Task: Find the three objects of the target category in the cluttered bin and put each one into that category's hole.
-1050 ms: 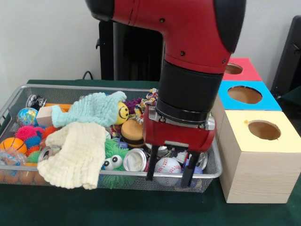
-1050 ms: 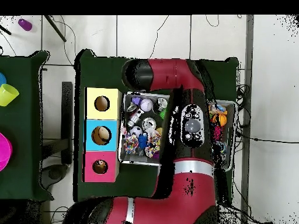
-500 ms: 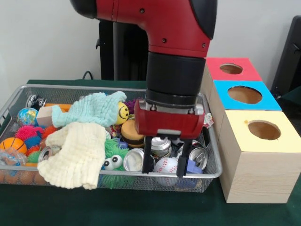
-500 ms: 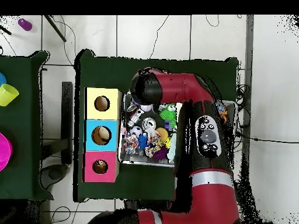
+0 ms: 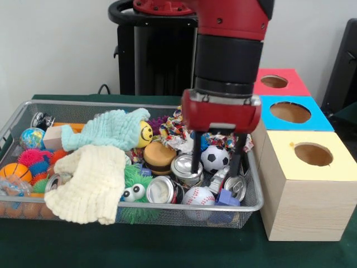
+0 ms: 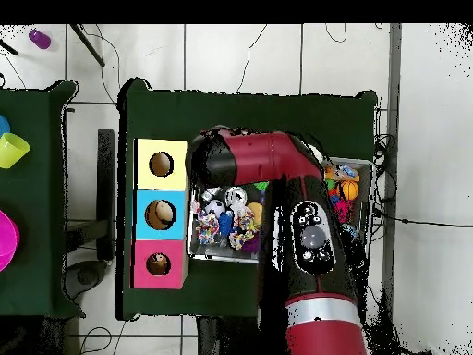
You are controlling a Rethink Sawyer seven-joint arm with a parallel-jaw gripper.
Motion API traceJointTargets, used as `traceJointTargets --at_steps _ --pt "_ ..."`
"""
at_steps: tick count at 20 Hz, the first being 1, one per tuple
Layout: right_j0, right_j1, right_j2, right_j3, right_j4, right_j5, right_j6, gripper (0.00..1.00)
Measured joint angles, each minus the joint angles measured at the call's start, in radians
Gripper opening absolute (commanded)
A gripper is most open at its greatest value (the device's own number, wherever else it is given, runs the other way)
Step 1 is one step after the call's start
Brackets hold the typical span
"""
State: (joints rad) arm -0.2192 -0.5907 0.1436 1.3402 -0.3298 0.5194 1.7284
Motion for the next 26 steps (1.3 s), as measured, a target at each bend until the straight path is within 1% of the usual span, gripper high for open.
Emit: traceJointTargets --at_steps 3,8,14,26 --pt "0.033 -0.018 -0.007 0.026 0.0 0.0 0.0 1.0" --pt "0.078 -0.019 -0.011 0.055 0.0 0.0 0.0 1.0" --pt "0.087 0.009 -0.011 0.057 0.0 -0.002 0.0 1.0" --pt "0.087 0.071 -0.023 0.057 0.0 -0.057 0.0 1.0"
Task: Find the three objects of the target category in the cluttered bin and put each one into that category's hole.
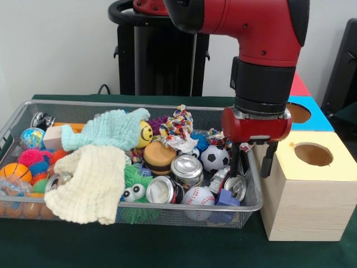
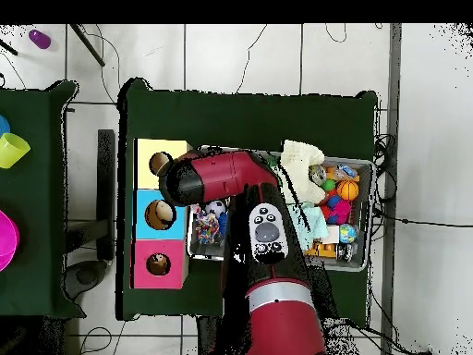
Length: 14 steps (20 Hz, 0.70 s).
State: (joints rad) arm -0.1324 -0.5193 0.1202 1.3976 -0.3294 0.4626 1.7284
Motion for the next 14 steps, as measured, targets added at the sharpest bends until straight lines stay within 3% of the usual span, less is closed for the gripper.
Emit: traceJointTargets --at_steps 14 --pt "0.0 0.018 -0.018 0.0 0.0 -0.002 0.0 1.0"
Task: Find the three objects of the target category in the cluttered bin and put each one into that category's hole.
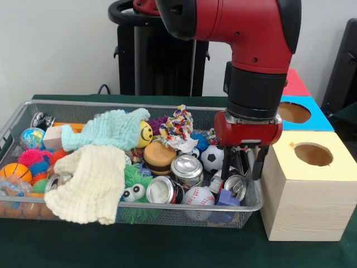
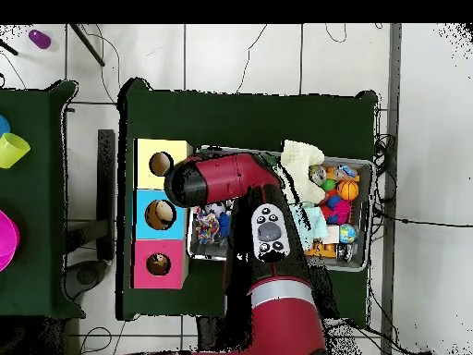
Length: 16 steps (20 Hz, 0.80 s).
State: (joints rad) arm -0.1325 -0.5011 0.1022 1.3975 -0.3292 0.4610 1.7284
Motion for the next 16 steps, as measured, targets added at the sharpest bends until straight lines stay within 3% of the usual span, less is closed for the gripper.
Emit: traceJointTargets --at_steps 16 --pt "-0.007 0.048 -0.003 0.0 0.0 -0.065 0.0 1.0"
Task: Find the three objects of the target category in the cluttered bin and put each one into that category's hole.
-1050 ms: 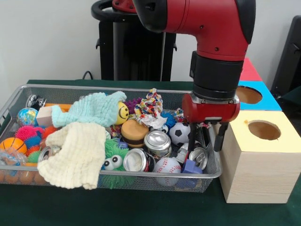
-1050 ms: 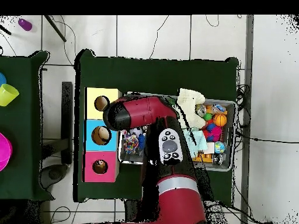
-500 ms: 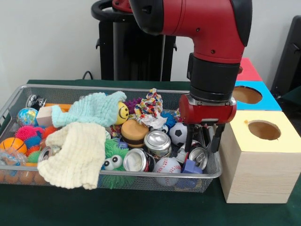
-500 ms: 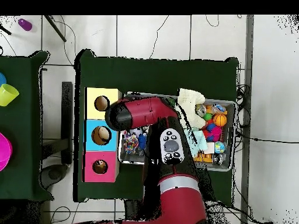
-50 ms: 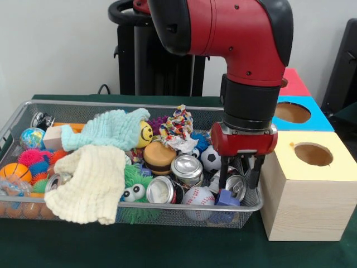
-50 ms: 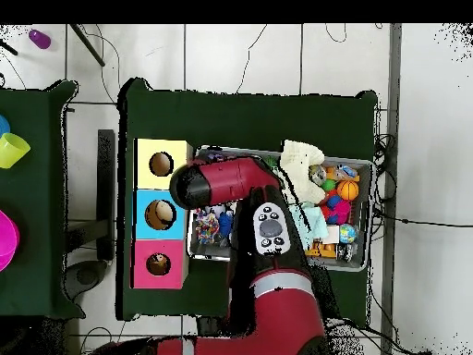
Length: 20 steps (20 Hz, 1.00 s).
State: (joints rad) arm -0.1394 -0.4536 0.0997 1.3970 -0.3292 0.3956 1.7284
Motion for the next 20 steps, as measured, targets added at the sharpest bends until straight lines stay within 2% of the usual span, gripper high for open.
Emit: traceJointTargets --at_steps 20 --pt "-0.003 0.06 -0.017 0.0 0.0 -0.056 0.0 1.0"
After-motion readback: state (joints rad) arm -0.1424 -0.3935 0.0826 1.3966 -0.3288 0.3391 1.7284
